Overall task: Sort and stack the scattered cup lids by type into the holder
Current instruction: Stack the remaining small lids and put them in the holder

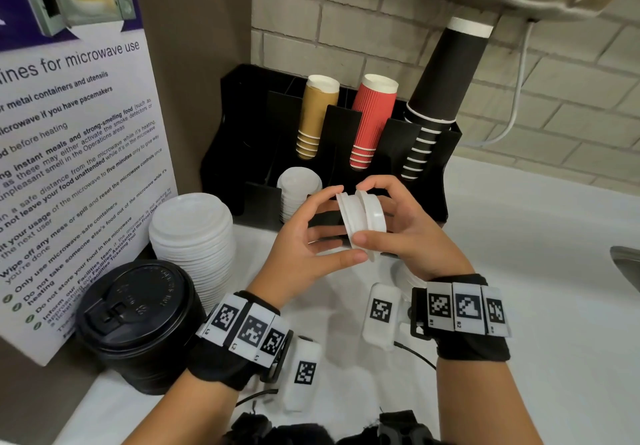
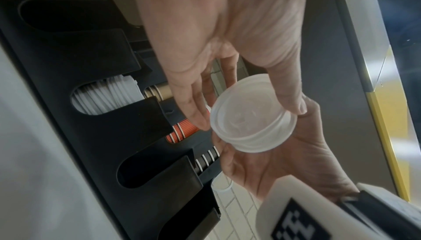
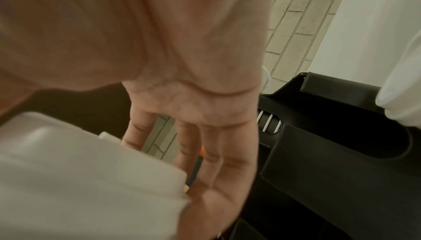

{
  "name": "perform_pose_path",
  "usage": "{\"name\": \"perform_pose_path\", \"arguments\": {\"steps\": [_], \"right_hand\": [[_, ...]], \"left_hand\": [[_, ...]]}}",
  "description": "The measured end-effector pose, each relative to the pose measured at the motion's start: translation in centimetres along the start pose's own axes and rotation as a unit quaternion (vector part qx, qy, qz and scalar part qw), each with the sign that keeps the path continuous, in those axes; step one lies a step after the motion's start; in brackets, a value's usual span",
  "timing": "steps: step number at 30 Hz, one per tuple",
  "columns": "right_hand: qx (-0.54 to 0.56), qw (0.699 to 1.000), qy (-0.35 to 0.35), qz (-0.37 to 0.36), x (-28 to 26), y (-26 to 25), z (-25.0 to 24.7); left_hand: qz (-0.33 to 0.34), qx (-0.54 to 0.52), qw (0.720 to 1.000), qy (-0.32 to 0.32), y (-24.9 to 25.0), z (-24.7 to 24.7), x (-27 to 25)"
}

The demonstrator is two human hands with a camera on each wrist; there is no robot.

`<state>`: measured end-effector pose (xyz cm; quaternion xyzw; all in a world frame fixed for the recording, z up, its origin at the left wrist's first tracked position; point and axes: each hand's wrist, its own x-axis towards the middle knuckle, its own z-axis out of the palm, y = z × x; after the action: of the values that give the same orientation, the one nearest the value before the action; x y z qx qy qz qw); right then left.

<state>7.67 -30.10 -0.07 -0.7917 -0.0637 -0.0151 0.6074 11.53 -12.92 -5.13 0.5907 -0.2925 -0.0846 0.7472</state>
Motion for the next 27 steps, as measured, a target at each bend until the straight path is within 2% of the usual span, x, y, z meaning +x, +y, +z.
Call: {"name": "perform_pose_path", "arguments": {"steps": [11, 27], "right_hand": [[0.009, 1.0, -0.017, 0.011, -0.14, -0.13, -0.21], [-0.049, 0.999, -0.017, -0.011, -0.06, -0.72, -0.04]], "left_hand": [[0.003, 0.013, 1.0, -0.006, -0.15, -0.14, 0.06], [-0.003, 0.036, 0.999, 0.0, -0.22, -0.39, 0.17]]}}
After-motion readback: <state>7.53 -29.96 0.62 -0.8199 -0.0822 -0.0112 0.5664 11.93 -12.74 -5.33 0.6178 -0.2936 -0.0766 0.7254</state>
